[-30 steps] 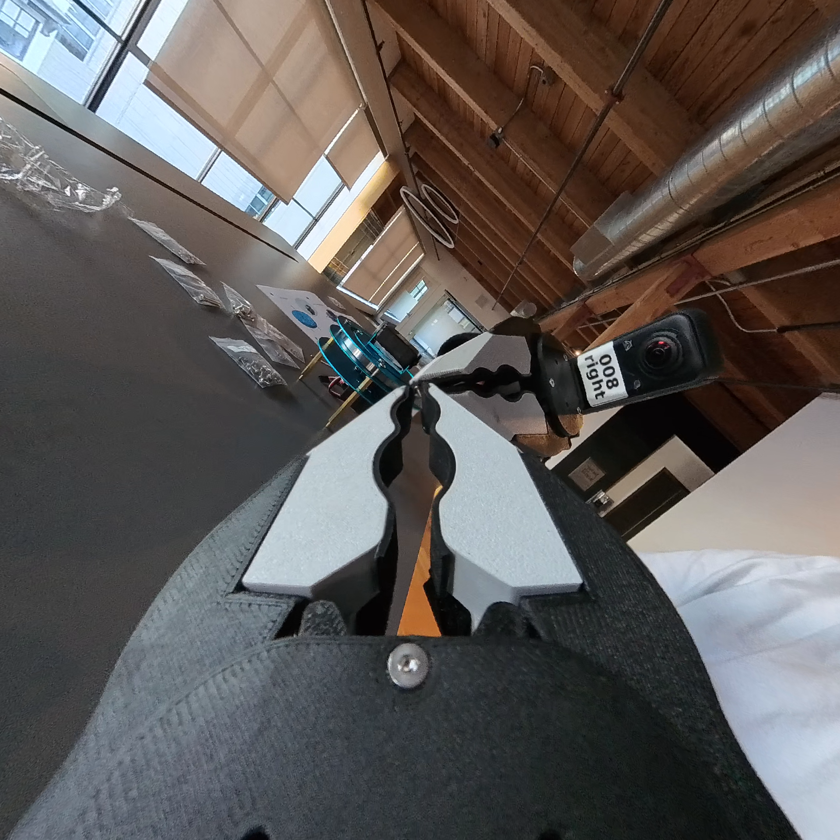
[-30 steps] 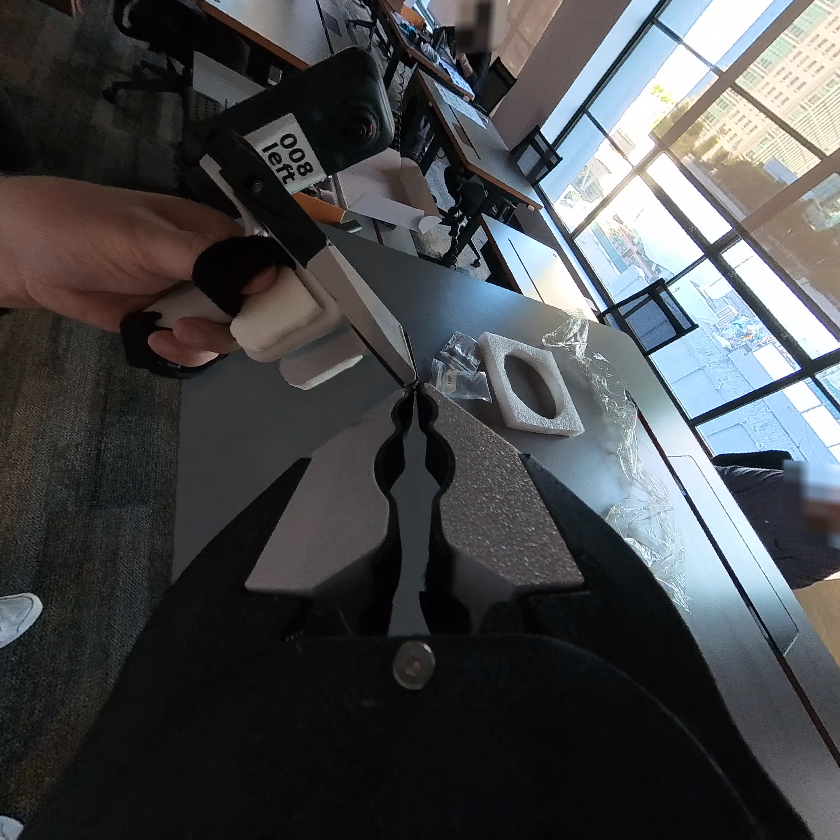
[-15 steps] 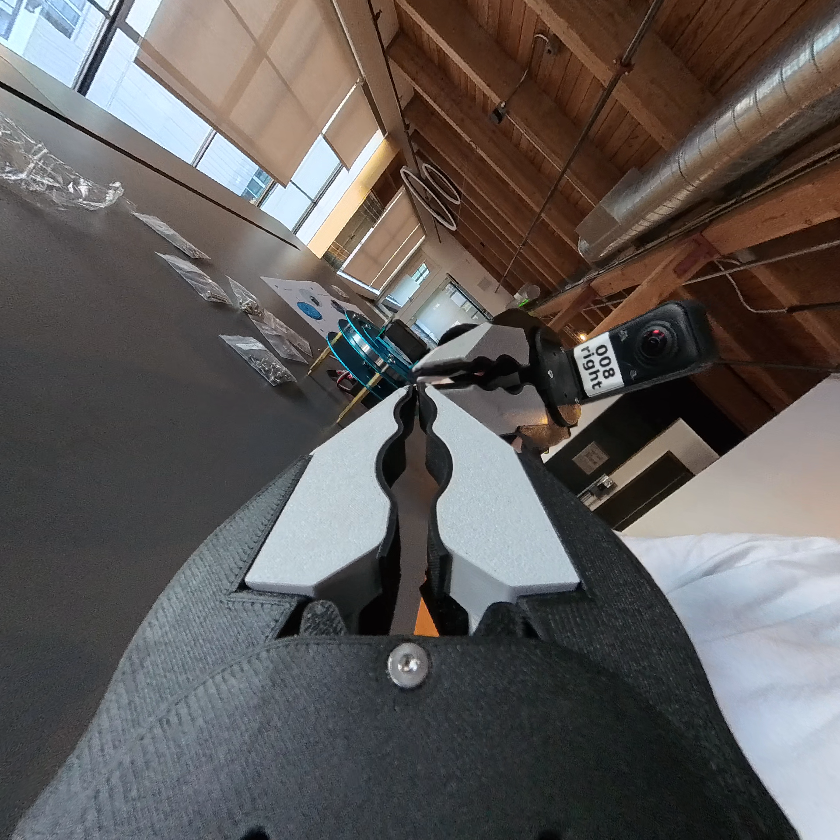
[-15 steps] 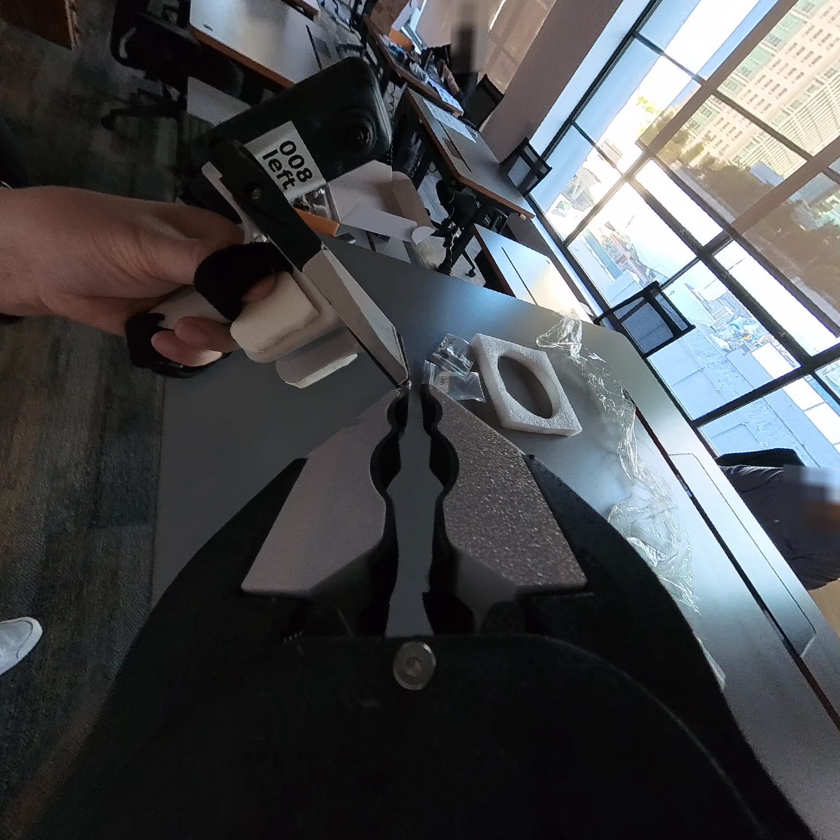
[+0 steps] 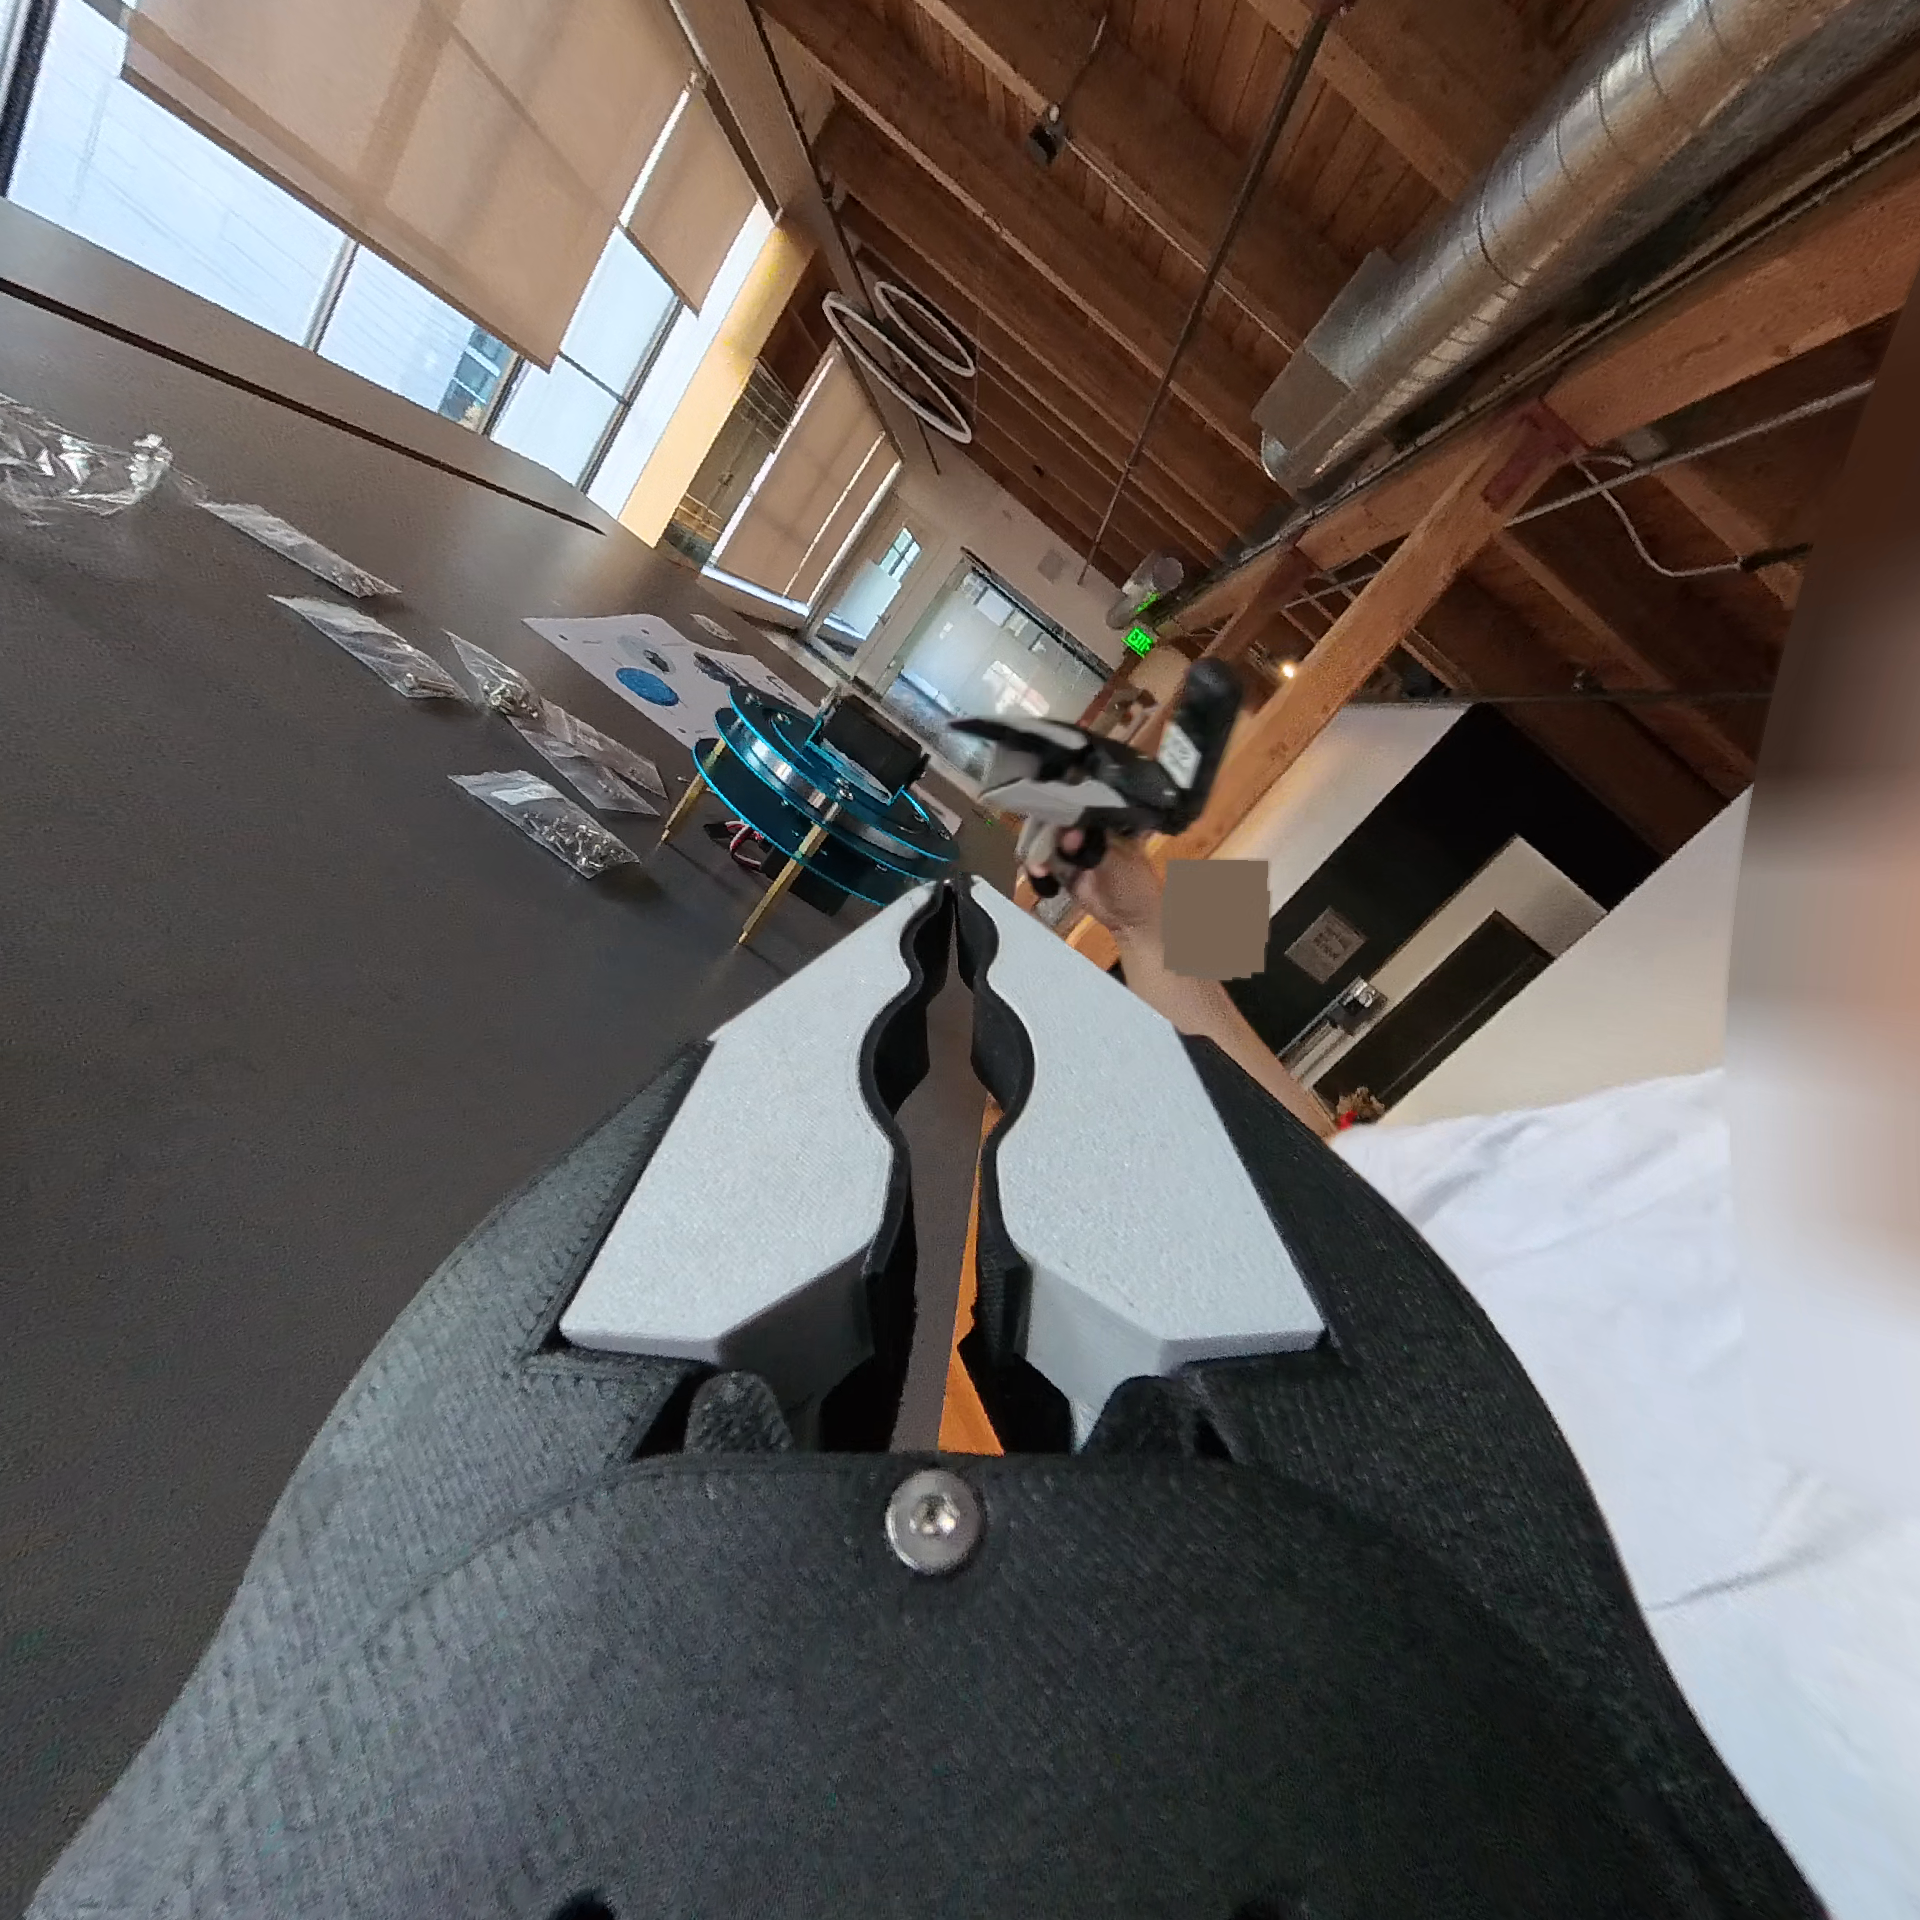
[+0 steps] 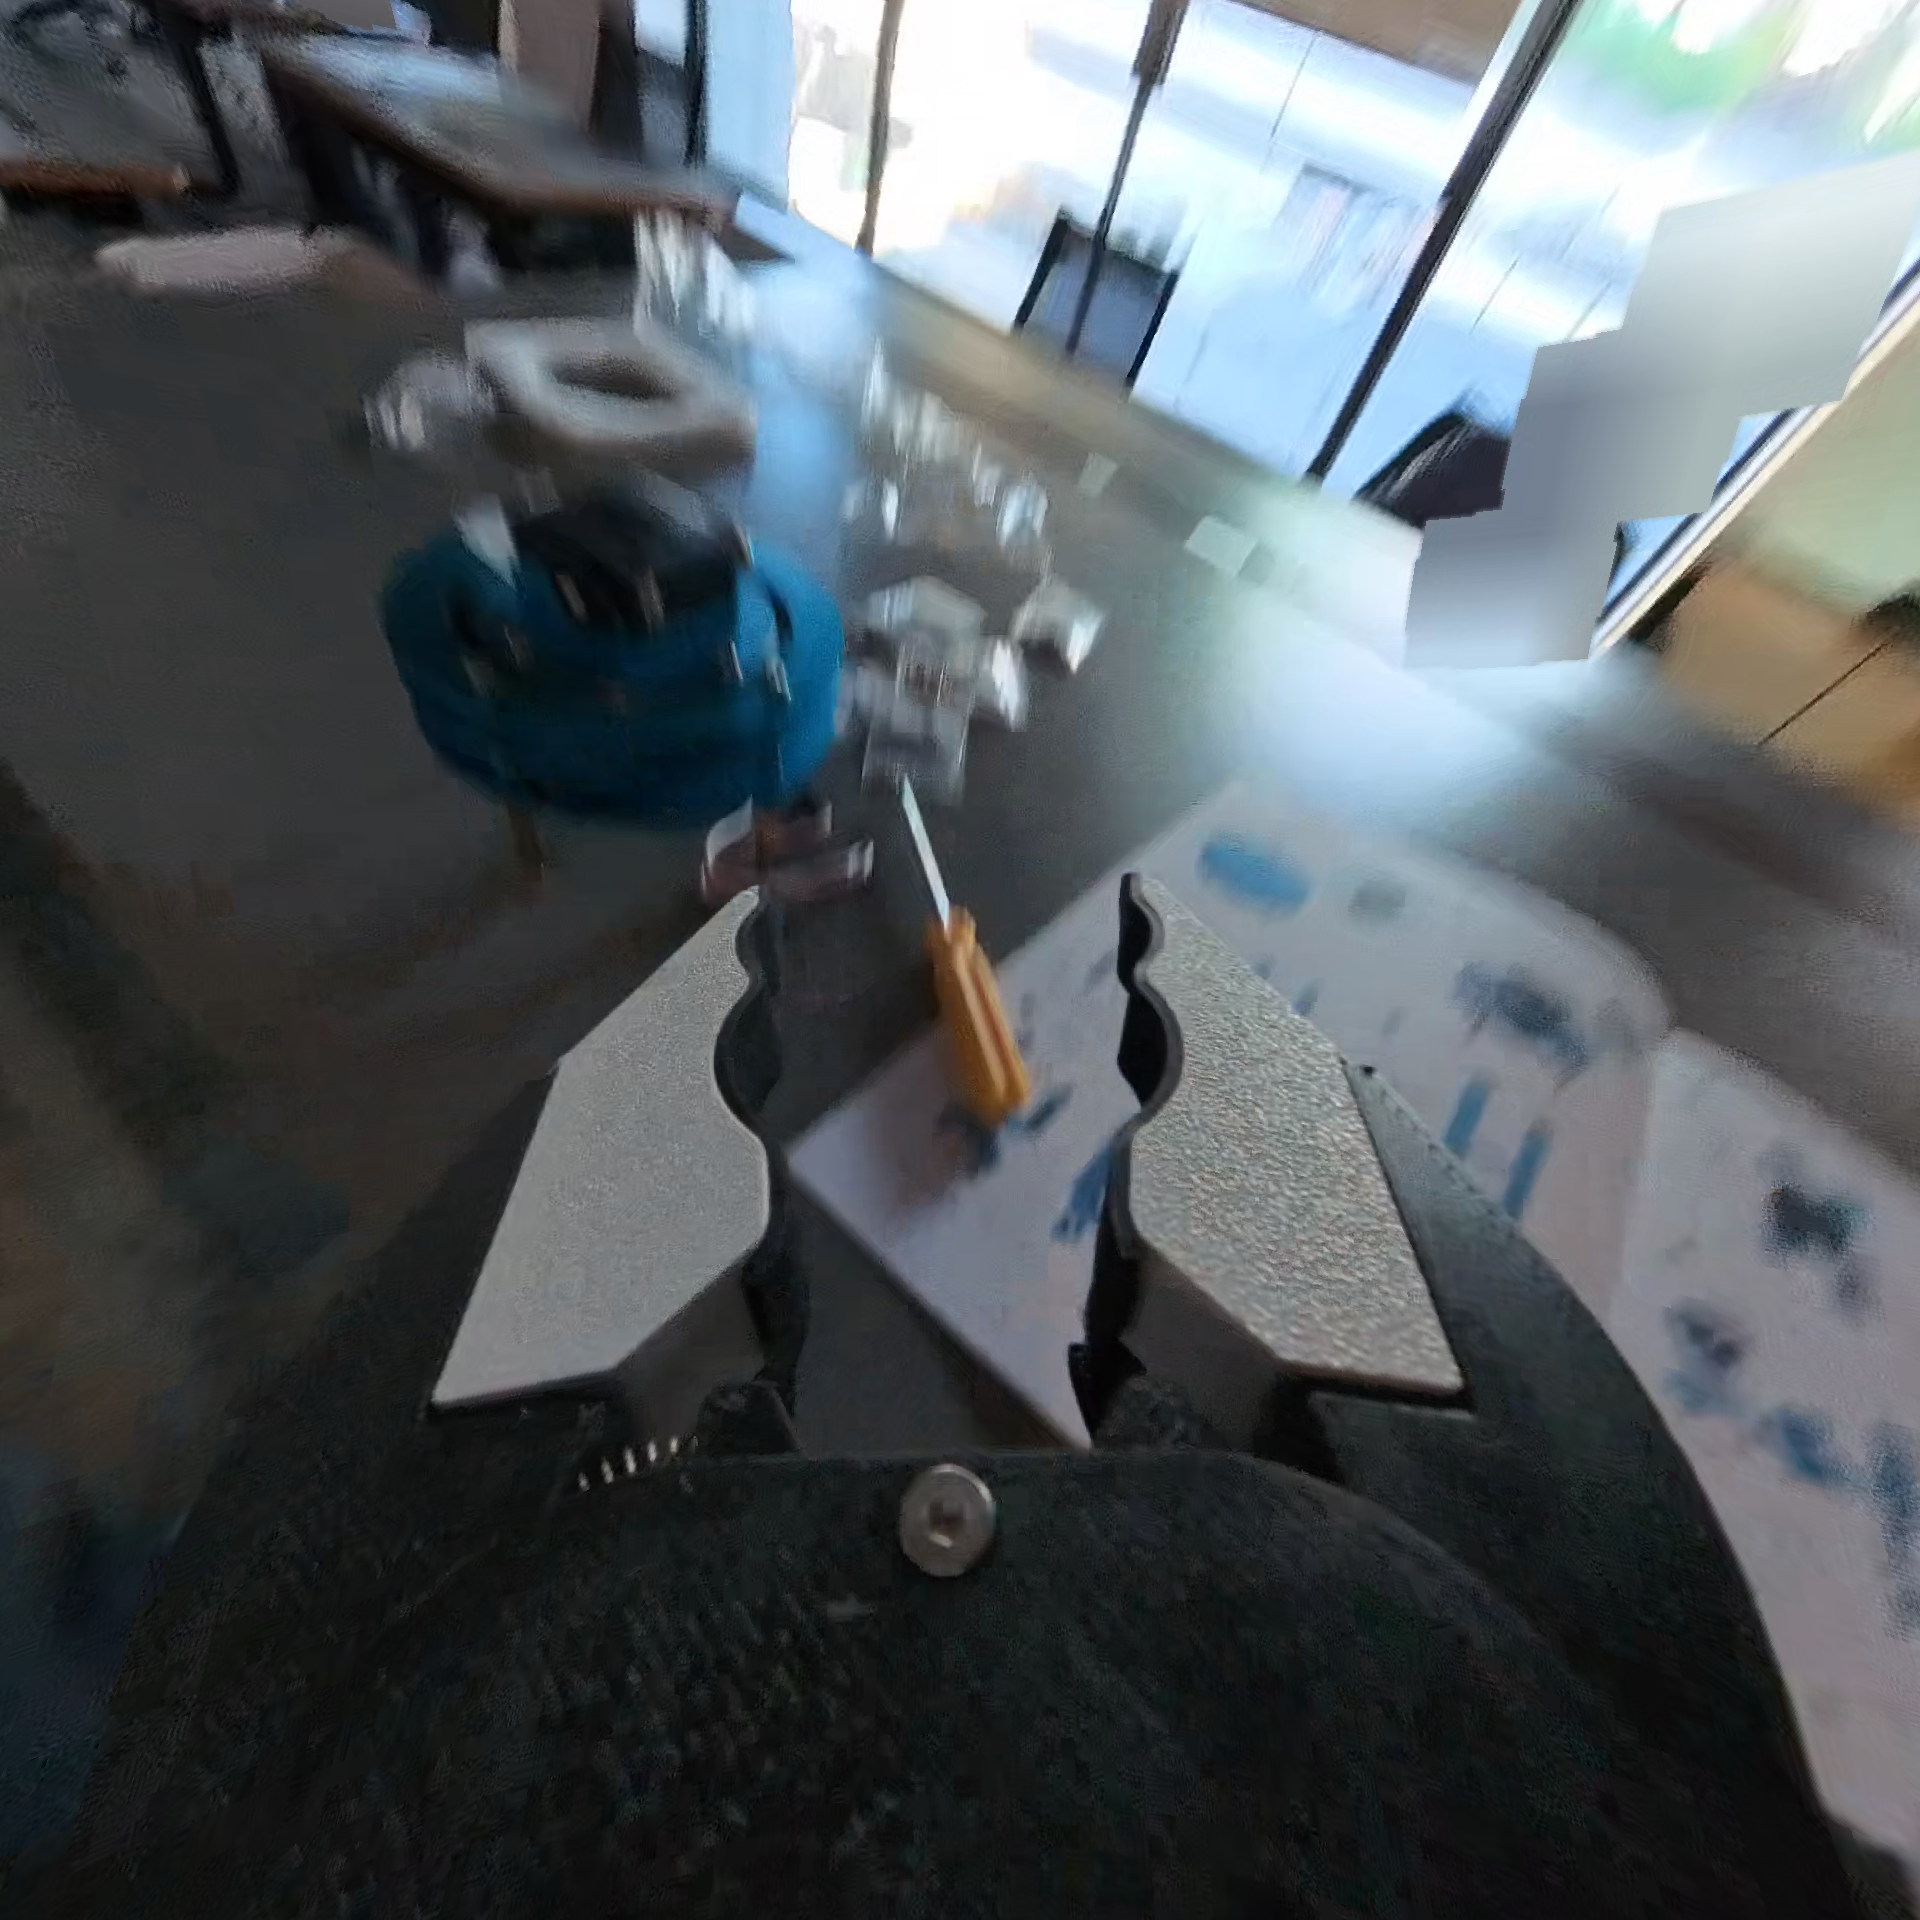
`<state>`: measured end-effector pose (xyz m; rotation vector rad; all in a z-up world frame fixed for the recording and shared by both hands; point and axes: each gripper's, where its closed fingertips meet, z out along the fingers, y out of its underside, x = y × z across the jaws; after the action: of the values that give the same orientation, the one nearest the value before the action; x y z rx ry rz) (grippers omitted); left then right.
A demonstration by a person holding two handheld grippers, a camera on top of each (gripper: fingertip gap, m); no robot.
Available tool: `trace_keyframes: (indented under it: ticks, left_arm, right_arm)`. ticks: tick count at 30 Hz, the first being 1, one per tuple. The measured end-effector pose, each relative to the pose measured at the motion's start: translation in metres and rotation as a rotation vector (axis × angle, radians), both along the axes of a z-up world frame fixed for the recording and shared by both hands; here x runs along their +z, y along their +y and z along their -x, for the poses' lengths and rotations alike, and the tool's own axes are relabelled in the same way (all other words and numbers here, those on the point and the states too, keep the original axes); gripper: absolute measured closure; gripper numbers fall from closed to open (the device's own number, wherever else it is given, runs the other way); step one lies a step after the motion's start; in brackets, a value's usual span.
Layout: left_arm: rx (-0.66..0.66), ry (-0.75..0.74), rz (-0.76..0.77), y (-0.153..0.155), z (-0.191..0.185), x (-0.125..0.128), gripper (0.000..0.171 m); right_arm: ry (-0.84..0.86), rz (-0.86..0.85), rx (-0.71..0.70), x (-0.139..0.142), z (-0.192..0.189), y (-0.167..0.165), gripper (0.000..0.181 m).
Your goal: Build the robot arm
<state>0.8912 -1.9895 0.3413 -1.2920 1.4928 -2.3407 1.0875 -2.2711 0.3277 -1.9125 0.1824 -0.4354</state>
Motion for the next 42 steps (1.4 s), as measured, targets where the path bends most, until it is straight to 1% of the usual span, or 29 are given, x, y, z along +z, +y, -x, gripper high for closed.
trace_keyframes:
  ticks: [1, 2, 3, 4, 7, 8, 9, 10, 12, 14, 15, 16, 17, 20, 23, 25, 27, 29, 30, 31, 32, 34, 35, 36, 37, 38, 40, 42]
  left_arm:
    - [-0.009, 0.005, -0.011, -0.002, -0.001, 0.000, 0.171]
    - [-0.018, 0.011, -0.027, -0.005, -0.002, -0.001, 0.171]
    - [-0.022, 0.017, -0.050, -0.008, -0.003, -0.002, 0.171]
    - [-0.021, 0.024, -0.075, -0.012, -0.005, -0.002, 0.171]
    - [-0.009, 0.027, -0.105, -0.020, -0.010, 0.003, 0.171]
    - [-0.010, 0.024, -0.100, -0.023, -0.010, 0.006, 0.171]
    - [-0.012, 0.023, -0.095, -0.027, -0.011, 0.009, 0.171]
    - [-0.012, 0.025, -0.094, -0.030, -0.011, 0.011, 0.171]
    - [-0.005, 0.030, -0.108, -0.035, -0.012, 0.012, 0.171]
    - [-0.001, 0.035, -0.125, -0.039, -0.014, 0.011, 0.171]
    - [0.000, 0.037, -0.131, -0.041, -0.015, 0.011, 0.171]
    - [0.001, 0.040, -0.133, -0.042, -0.016, 0.011, 0.171]
    - [0.001, 0.043, -0.133, -0.044, -0.018, 0.011, 0.171]
    - [-0.010, 0.038, -0.132, -0.047, -0.022, 0.012, 0.171]
    - [-0.035, 0.061, -0.187, -0.049, -0.027, 0.002, 0.171]
    - [-0.017, 0.124, -0.237, -0.042, -0.034, -0.014, 0.171]
    - [0.001, 0.139, -0.255, -0.033, -0.035, -0.019, 0.171]
    - [0.079, 0.161, -0.319, -0.016, -0.033, -0.028, 0.171]
    - [0.113, 0.175, -0.354, -0.009, -0.029, -0.033, 0.171]
    - [0.141, 0.187, -0.378, -0.004, -0.023, -0.037, 0.167]
    - [0.175, 0.190, -0.396, 0.000, -0.017, -0.040, 0.159]
    - [0.270, 0.191, -0.454, 0.012, -0.007, -0.051, 0.159]
    - [0.301, 0.210, -0.508, 0.016, -0.003, -0.061, 0.159]
    - [0.323, 0.224, -0.566, 0.020, 0.002, -0.068, 0.163]
    - [0.381, 0.235, -0.615, 0.030, 0.005, -0.071, 0.170]
    - [0.449, 0.243, -0.641, 0.044, 0.007, -0.072, 0.171]
    - [0.488, 0.281, -0.613, 0.062, 0.013, -0.070, 0.171]
    - [0.478, 0.318, -0.552, 0.077, 0.018, -0.069, 0.171]
  right_arm:
    - [0.072, 0.031, 0.033, -0.022, -0.006, -0.007, 0.116]
    - [0.078, 0.052, 0.060, -0.035, -0.011, -0.008, 0.117]
    - [0.048, 0.080, 0.069, -0.043, -0.018, -0.008, 0.117]
    - [0.036, 0.100, 0.082, -0.047, -0.023, -0.004, 0.121]
    - [0.088, 0.187, 0.159, -0.066, -0.031, 0.011, 0.126]
    - [0.104, 0.240, 0.178, -0.075, -0.033, 0.013, 0.133]
    - [0.100, 0.284, 0.207, -0.081, -0.033, 0.015, 0.143]
    - [0.083, 0.305, 0.218, -0.085, -0.035, 0.018, 0.146]
    - [0.085, 0.311, 0.220, -0.089, -0.039, 0.022, 0.146]
    - [0.136, 0.323, 0.216, -0.095, -0.041, 0.024, 0.142]
    - [0.158, 0.313, 0.213, -0.094, -0.043, 0.025, 0.142]
    - [0.173, 0.323, 0.226, -0.096, -0.042, 0.026, 0.147]
    - [0.176, 0.329, 0.246, -0.096, -0.040, 0.028, 0.164]
    - [0.096, 0.334, 0.182, -0.094, -0.048, 0.028, 0.164]
    - [0.060, 0.248, 0.116, -0.078, -0.049, 0.022, 0.165]
    - [0.058, 0.228, 0.073, -0.072, -0.052, 0.015, 0.165]
    - [0.047, 0.219, 0.031, -0.069, -0.053, 0.010, 0.165]
    - [0.023, 0.181, -0.006, -0.059, -0.048, 0.006, 0.165]
    - [0.006, 0.147, -0.029, -0.048, -0.043, 0.003, 0.164]
    - [-0.013, 0.104, -0.040, -0.036, -0.033, -0.001, 0.165]
    - [-0.024, 0.057, -0.031, -0.021, -0.018, -0.004, 0.165]
    - [-0.011, -0.036, 0.030, 0.004, 0.026, -0.004, 0.165]
    - [0.007, -0.058, 0.073, 0.011, 0.051, -0.001, 0.165]
    - [0.009, -0.061, 0.099, 0.015, 0.072, 0.004, 0.165]
    - [0.000, -0.058, 0.116, 0.018, 0.089, 0.010, 0.165]
    - [0.002, -0.058, 0.141, 0.019, 0.105, 0.019, 0.165]
    - [0.059, -0.048, 0.237, 0.016, 0.140, 0.044, 0.165]
    - [0.079, -0.009, 0.307, 0.011, 0.167, 0.074, 0.164]
